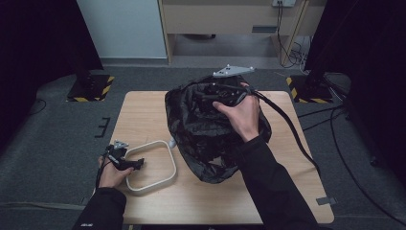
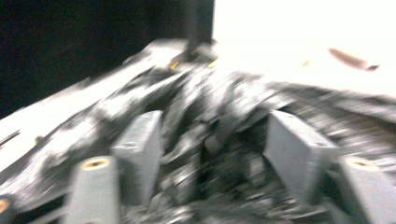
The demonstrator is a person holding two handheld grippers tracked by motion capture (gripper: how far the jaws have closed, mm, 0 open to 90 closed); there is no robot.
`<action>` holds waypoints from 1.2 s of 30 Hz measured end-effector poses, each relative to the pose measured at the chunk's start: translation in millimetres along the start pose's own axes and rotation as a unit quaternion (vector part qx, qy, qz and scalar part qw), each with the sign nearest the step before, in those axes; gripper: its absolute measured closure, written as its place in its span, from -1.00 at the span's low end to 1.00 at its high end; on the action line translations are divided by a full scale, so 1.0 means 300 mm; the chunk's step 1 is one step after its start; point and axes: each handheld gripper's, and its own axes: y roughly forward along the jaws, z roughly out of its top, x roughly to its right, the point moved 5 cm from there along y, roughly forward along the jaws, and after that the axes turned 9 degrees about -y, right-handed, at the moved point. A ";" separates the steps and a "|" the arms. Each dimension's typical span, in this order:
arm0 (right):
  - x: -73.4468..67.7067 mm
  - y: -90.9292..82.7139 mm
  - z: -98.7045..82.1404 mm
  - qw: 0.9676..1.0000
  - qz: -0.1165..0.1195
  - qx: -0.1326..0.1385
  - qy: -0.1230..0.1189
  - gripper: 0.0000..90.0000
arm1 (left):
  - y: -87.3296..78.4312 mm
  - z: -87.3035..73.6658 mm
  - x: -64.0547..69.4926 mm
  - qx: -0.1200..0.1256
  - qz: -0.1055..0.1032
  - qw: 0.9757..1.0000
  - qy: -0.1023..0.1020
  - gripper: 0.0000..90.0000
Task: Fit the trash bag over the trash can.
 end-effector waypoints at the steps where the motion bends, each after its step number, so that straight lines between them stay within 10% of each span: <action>1: 0.000 0.000 0.000 1.000 0.000 0.000 0.000 -0.03 | 0.000 0.000 0.000 0.000 0.000 1.000 0.000 -1.00; 13: -0.016 -0.009 0.081 0.991 0.035 0.128 0.031 -0.35 | 0.001 0.001 0.000 0.001 -0.003 1.000 0.002 -1.00; 28: 0.110 -0.226 0.143 0.974 -0.047 0.218 0.043 -0.59 | 0.003 0.000 0.004 0.003 -0.007 1.000 0.007 -1.00; 36: 0.204 -0.315 0.039 0.969 -0.107 0.217 0.046 -0.61 | 0.004 0.000 0.006 0.001 -0.005 1.000 0.011 -1.00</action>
